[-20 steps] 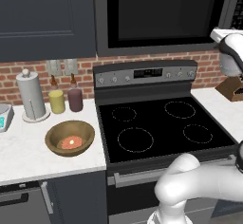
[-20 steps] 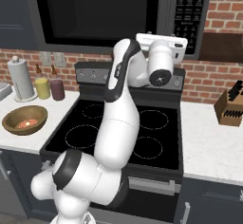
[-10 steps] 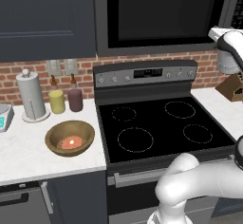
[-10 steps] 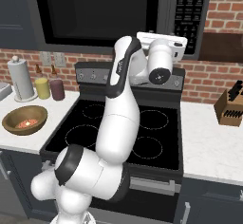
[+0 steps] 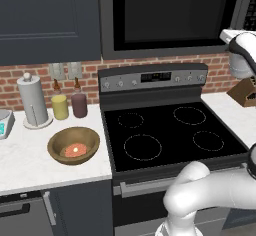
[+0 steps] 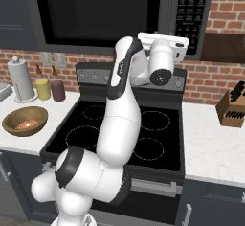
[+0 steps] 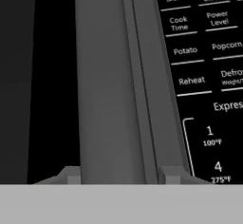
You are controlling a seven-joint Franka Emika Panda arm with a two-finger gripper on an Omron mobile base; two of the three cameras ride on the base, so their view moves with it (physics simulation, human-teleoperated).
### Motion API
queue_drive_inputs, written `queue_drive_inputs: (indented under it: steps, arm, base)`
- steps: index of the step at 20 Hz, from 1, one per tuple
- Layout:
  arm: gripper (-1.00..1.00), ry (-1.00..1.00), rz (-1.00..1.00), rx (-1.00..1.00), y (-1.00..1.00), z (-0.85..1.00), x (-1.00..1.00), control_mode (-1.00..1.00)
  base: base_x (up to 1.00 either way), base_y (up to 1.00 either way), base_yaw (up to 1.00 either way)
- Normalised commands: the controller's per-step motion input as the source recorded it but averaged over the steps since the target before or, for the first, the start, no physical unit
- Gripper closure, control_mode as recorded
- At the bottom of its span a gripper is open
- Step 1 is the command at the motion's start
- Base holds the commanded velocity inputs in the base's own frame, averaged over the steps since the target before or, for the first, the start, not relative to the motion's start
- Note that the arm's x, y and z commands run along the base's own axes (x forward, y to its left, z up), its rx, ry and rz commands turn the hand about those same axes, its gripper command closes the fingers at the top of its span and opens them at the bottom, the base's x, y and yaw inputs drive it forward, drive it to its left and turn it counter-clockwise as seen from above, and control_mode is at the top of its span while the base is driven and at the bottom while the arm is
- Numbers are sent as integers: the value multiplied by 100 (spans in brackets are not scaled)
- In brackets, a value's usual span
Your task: Open the microwave, place the bowl with waffle inside the microwave, then close the microwave door and turn it on.
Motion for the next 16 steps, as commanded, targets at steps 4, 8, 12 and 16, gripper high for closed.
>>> queue_drive_inputs:
  steps: [4,8,12,16]
  arm:
    - [100,0,11,0,8,12,-66,-100]
    - [100,-1,12,0,23,13,-100,-100]
    - [100,0,14,-1,45,6,-100,-100]
    - [100,0,15,-7,81,0,-100,-100]
  base:
    - [0,0,0]
    - [0,0,0]
    - [0,0,0]
    - [0,0,0]
